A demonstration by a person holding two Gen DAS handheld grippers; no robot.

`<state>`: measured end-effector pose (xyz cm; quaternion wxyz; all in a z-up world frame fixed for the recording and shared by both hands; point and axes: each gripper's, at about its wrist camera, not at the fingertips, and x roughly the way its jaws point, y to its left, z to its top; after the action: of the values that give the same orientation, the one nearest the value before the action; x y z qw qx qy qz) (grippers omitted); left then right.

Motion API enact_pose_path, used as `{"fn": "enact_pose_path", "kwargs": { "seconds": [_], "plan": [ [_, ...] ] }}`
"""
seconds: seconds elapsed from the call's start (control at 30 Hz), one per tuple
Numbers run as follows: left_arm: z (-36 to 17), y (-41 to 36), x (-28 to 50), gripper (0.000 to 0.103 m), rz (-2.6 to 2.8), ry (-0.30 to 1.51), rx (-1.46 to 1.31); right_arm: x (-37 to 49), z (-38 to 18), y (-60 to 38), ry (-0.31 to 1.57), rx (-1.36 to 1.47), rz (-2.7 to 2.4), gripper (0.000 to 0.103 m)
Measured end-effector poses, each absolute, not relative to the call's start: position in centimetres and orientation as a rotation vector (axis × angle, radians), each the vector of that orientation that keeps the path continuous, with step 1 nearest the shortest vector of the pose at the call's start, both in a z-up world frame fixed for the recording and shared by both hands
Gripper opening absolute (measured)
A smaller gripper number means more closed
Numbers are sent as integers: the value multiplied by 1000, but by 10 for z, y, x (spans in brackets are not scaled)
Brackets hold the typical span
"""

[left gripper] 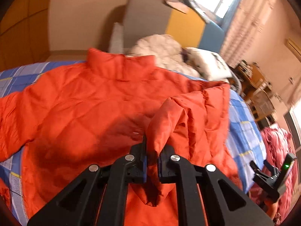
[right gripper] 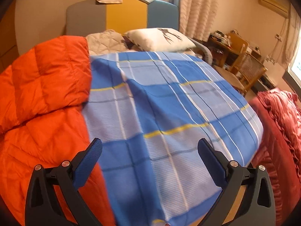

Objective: Fold large clothes

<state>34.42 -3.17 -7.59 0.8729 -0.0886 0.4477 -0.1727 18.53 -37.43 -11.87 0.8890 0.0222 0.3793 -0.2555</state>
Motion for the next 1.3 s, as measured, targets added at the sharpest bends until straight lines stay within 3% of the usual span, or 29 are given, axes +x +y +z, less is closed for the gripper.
{"fn": "enact_pose_path", "kwargs": {
  "seconds": [0.4, 0.93, 1.3],
  "plan": [
    [-108, 26, 400, 7, -181, 946, -217, 260, -113, -346, 752, -31, -412, 100],
    [-136, 45, 453, 7, -87, 950, -207, 405, -132, -323, 821, -46, -294, 100],
    [-155, 49, 468, 7, -79, 951, -200, 424, -165, -328, 880, -73, -388, 100]
  ]
}}
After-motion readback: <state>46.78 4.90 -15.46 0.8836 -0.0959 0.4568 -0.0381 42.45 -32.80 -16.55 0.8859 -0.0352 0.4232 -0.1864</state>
